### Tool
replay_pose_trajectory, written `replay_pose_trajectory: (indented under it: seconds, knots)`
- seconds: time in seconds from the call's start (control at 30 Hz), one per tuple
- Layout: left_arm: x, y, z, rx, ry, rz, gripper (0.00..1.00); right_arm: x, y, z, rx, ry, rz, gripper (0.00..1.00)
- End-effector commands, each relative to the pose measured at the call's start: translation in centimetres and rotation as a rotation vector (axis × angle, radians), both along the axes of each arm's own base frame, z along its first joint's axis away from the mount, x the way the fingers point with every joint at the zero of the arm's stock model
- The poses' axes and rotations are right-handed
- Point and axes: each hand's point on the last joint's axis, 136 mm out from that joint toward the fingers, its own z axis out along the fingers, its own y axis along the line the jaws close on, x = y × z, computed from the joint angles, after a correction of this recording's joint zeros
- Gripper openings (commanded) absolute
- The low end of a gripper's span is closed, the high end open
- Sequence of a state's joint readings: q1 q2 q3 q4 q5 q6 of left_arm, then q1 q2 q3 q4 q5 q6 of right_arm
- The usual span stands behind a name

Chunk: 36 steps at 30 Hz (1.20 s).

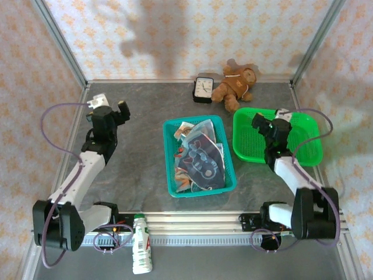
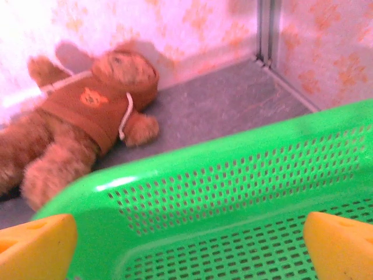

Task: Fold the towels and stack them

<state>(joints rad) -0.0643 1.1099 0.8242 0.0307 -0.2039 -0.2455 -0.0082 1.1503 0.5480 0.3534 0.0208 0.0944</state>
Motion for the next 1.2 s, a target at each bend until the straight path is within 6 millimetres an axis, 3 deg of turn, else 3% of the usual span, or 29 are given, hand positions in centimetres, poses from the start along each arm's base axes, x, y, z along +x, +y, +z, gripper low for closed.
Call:
replay_pose_trajectory:
  seconds: [0.0,0.13,0.3,0.43,0.63,0.73,0.87,1.07,1.17]
  knots:
    - [-2.9,-1.6,-4.2,-0.202,0.216,-0.028,1.00,-2.0,-1.8,0.8,0.157,0.022,-0.172,0.99]
    - [-3.4,-6.0,-3.1,-0.324,0.243,-0.178,0.99,-1.8,0.1,2.9,0.224,0.041,-0.076,0.99]
    - [-5.4,-12.7,-1.2,-0.135,0.307,-0.352,0.99,-1.8,1.9,4.1,0.256,0.052,0.016,0.99]
    - [-7.2,-19.3,-2.2,-0.096,0.418,-0.520,0.99,-2.1,2.0,4.2,0.253,0.053,0.022,0.99]
    - [-10.0,-27.5,-5.7,-0.082,0.579,-0.585,0.94,-2.7,1.9,4.3,0.249,0.072,0.008,0.99]
    - [-11.0,-31.5,-8.4,-0.082,0.665,-0.639,0.91,-2.9,1.9,4.2,0.247,0.068,0.010,0.99]
    - [-12.2,-33.9,-13.3,-0.108,0.870,-0.629,0.83,-3.0,1.8,4.3,0.239,0.072,0.005,1.00]
    - [-12.4,-37.5,-16.6,-0.100,0.988,-0.680,0.72,-2.8,2.0,3.6,0.239,0.093,0.010,0.99]
    - [-12.2,-38.1,-19.2,-0.079,1.049,-0.655,0.68,-2.8,2.2,3.3,0.234,0.102,0.013,0.99]
